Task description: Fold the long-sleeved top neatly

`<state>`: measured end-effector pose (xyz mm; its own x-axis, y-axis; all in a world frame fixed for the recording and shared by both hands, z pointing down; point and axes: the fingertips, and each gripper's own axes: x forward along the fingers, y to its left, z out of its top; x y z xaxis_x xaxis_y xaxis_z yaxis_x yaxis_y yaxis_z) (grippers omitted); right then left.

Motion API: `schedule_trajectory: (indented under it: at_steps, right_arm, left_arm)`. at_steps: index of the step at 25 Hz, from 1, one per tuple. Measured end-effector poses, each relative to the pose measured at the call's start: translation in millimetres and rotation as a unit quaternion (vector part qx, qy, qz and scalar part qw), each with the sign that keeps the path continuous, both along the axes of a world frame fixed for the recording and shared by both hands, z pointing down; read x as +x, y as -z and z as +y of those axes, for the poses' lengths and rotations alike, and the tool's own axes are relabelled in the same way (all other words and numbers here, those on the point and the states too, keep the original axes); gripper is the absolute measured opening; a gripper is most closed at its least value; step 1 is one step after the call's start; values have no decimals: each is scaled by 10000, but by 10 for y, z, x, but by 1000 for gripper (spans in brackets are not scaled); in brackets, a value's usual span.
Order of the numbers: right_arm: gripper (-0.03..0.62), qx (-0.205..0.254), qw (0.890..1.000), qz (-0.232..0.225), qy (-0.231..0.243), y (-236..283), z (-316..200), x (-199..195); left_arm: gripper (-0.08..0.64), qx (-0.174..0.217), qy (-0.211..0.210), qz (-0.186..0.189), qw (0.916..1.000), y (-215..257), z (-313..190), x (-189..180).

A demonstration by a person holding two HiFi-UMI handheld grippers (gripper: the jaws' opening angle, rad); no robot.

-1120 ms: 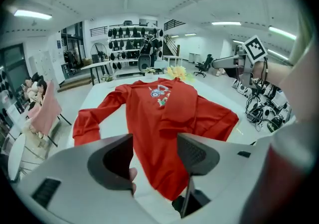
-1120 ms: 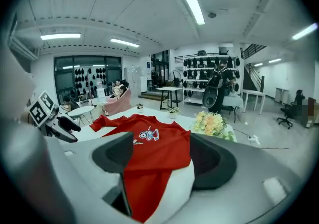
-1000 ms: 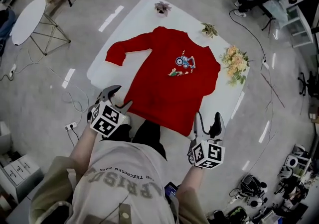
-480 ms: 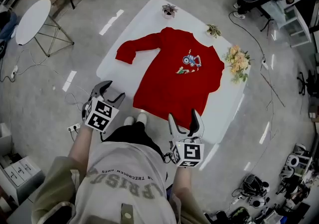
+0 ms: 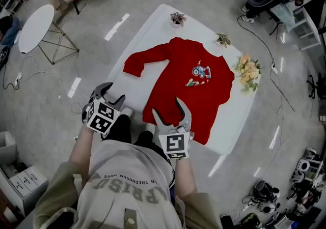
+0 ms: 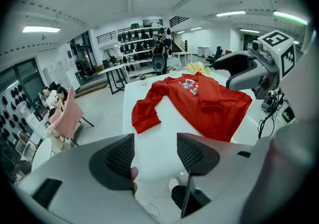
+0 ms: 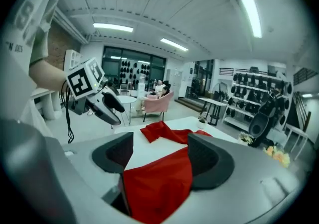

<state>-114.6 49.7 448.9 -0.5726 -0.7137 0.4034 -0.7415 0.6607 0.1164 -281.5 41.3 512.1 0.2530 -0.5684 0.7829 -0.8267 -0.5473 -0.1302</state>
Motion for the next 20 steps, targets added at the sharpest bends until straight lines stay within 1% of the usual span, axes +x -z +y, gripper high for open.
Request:
schedule_trajectory:
  at_steps: [2, 4, 7, 8, 9, 10, 13, 14, 15, 16, 17, 18, 19, 20]
  right_arm:
    - [344, -46, 9989, 421, 191, -183, -146, -336]
    - [336, -203, 9965, 760, 288, -410, -329, -662]
    - [330, -511, 9923, 1104, 235, -753, -627, -1071]
    - [318, -635, 9904, 1214, 187, -866, -715, -1170]
    - [289, -772, 9880, 1331, 138, -976, -790, -1250]
    - [280, -917, 9851, 1454, 97, -1081, -851, -1313]
    - [278, -1290, 9730, 1916, -22, -1376, -949, -1407]
    - [235, -1371, 9682, 2091, -77, -1466, -963, -1398]
    - [162, -1442, 9638, 2238, -128, -1548, -972, -1377]
    - [144, -1512, 9606, 2325, -165, -1615, -977, -1353]
    - [144, -1579, 9591, 2340, -197, -1662, -981, -1333]
    - [95, -1643, 9593, 2287, -236, -1685, -987, -1315]
    - [14, -1710, 9606, 2173, -267, -1683, -988, -1306]
    - [14, -1793, 9631, 1987, -275, -1653, -974, -1309]
  left_arm:
    - [261, -50, -189, -35, 9998, -58, -158, -144]
    - [261, -121, -463, -87, 9988, -149, -330, -280]
    - [261, -236, -947, -109, 9952, -247, -553, -449]
    - [261, -280, -1111, -80, 9934, -270, -609, -481]
    - [261, -329, -1274, -49, 9913, -296, -655, -500]
    - [261, -380, -1436, -30, 9889, -329, -691, -511]
    - [261, -544, -1874, -32, 9808, -461, -748, -515]
    - [261, -604, -1995, -26, 9780, -517, -756, -497]
    - [261, -666, -2104, -14, 9753, -576, -761, -468]
    - [261, -727, -2204, -3, 9727, -635, -765, -432]
    - [261, -778, -2298, -1, 9701, -691, -769, -393]
    - [261, -816, -2385, -9, 9677, -742, -776, -356]
    - [261, -839, -2463, -27, 9655, -787, -784, -321]
    - [261, -846, -2533, -49, 9637, -821, -794, -289]
